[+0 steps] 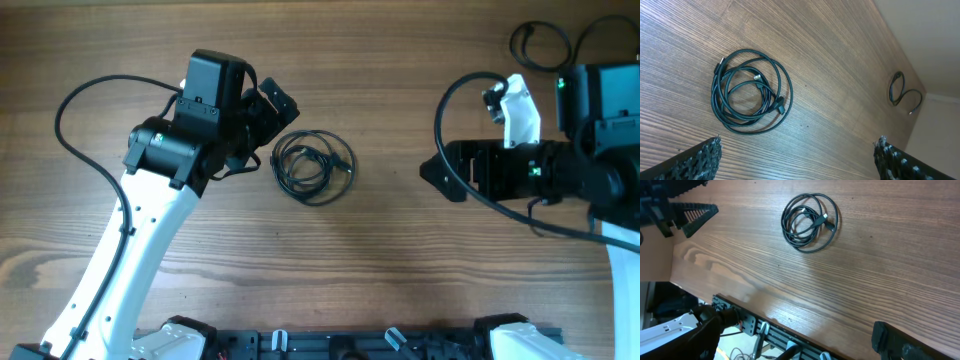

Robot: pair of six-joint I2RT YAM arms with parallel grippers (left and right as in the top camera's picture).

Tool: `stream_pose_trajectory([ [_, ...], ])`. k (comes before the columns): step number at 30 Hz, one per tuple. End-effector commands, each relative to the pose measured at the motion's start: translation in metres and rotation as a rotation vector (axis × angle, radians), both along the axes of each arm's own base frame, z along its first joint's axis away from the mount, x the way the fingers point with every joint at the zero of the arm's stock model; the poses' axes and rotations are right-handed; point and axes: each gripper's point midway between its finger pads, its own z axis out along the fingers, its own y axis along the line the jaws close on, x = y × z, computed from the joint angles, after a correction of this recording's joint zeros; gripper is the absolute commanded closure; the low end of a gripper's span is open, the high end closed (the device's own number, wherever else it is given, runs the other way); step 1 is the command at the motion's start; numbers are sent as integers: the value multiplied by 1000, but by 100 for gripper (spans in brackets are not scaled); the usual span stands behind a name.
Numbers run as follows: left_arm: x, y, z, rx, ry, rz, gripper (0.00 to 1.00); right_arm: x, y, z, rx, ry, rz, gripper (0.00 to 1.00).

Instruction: Untangle cables

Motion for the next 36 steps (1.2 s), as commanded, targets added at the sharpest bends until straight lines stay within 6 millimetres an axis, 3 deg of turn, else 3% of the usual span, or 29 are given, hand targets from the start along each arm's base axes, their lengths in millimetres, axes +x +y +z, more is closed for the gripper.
stream_pose_trajectory([
  [1, 2, 3, 12, 9, -42, -2, 0, 4, -2, -9, -26, 27, 10, 0],
  [25, 4, 1, 15, -1, -54, 3, 0, 16, 0, -6, -21, -17, 9, 0],
  [31, -3, -6, 13, -33, -25, -35, 0, 16, 0, -6, -20, -17, 9, 0],
  [36, -25, 38, -23, 188, 129, 78, 0, 18, 0, -5, -19, -29, 9, 0],
])
